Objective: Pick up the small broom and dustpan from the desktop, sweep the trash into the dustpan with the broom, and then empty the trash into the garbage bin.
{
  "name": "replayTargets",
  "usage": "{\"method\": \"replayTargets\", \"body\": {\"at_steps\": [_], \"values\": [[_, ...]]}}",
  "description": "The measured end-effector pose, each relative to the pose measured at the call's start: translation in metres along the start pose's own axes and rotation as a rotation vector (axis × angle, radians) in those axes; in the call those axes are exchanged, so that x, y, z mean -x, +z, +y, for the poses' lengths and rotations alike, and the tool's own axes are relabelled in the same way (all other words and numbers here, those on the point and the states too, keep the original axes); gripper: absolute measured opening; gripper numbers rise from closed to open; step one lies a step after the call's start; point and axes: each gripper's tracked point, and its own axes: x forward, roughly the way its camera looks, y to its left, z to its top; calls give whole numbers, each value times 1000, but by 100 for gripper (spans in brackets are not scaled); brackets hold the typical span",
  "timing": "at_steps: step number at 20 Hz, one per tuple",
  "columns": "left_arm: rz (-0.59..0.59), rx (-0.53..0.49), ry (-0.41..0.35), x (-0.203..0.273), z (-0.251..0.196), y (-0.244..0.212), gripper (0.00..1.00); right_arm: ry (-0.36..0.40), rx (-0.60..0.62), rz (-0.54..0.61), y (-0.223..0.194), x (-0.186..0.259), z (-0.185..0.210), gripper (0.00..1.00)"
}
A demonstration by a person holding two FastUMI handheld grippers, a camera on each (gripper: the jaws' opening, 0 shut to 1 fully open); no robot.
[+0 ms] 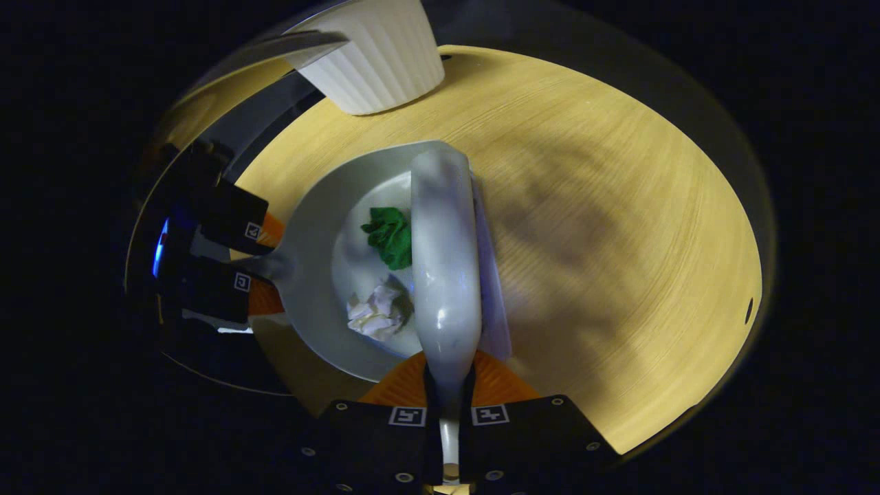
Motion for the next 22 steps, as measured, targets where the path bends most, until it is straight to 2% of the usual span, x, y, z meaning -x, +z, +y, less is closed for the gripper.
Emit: {"method": "replayTargets", "body": {"at_steps": [2,4,7,11,13,14,17,18,22], "values": [[-12,17,4,0,-1,-1,31,-23,-78,-42,-9,15,-2,9],[-25,47,4,0,-3,-4,31,-71,-150,-77,13,26,-24,9],[-49,127,10,1,-10,-3,31,-132,-281,-123,6,42,-52,9],[-81,224,43,1,-19,-1,31,-228,-445,-94,-14,47,-74,9],[-97,262,61,0,-24,0,31,-235,-515,-77,-18,43,-71,9],[-105,277,70,0,-26,0,31,-245,-544,-65,-39,27,-63,9],[-122,319,81,2,-32,0,31,-260,-603,-40,-29,31,-67,9],[-125,327,82,2,-33,2,31,-271,-603,-37,-36,23,-63,9],[-148,368,106,3,-37,2,31,-310,-575,-52,-24,12,-63,10]]}}
